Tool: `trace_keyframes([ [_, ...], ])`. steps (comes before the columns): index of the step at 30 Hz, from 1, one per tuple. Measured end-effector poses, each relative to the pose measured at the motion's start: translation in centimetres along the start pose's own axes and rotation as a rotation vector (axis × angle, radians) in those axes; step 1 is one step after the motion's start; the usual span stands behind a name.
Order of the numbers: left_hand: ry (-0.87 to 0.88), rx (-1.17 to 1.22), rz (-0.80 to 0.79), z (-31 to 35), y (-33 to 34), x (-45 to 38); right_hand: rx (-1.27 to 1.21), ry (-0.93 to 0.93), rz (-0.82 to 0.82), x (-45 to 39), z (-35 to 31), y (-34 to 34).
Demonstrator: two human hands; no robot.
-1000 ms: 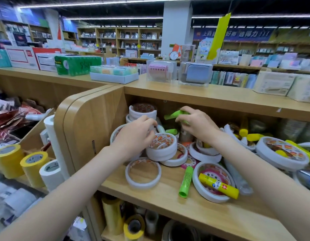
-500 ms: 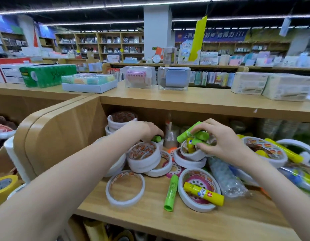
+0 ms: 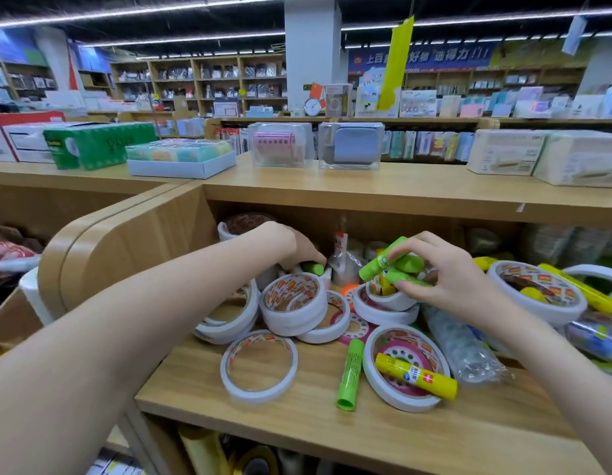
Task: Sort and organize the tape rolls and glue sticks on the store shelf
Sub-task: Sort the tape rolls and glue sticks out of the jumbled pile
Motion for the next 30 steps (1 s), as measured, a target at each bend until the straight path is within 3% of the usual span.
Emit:
trace_keyframes([
  [4, 0.044, 0.13, 0.019, 0.1, -0.5, 0.1, -0.015, -0.012, 0.016, 0.0, 0.0, 0.1],
  [10, 0.03, 0.412, 0.244, -1.8, -1.6, 1.0, -0.051, -0.032, 0.109, 0.3, -0.1, 0.1],
  [12, 0.022, 0.323, 0.274, -1.6, -1.6, 1.3, -0.087, -0.026, 0.162, 0.7, -0.4, -0.2],
  [17, -0.055, -0.074, 0.093, 0.4, -0.6, 0.3, -0.137, 0.006, 0.183, 1.7, -0.8, -1.0],
  [21, -0.153, -0.263, 0.136, 0.3, -0.9, 0.9, -0.117, 0.012, 0.163, 2.6, -0.7, -0.9],
  [24, -0.209, -0.177, 0.295, -0.3, -1.3, 3.2, -0.126, 0.015, 0.183, 3.1, -0.9, -1.0],
  [30, -0.114, 0.453, 0.829, 3.1, -0.8, 7.4, -0.191, 0.031, 0.344, 5.5, -1.1, -3.1],
])
Point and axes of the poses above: each hand's wrist, its own x-axis away from the middle knuckle, its own y-axis out of the palm, z = x × y, the point moved 2 cm from there along -x, towards the middle knuckle, and after that the axes turned 6 degrees about -z, right-handed, at the moved point
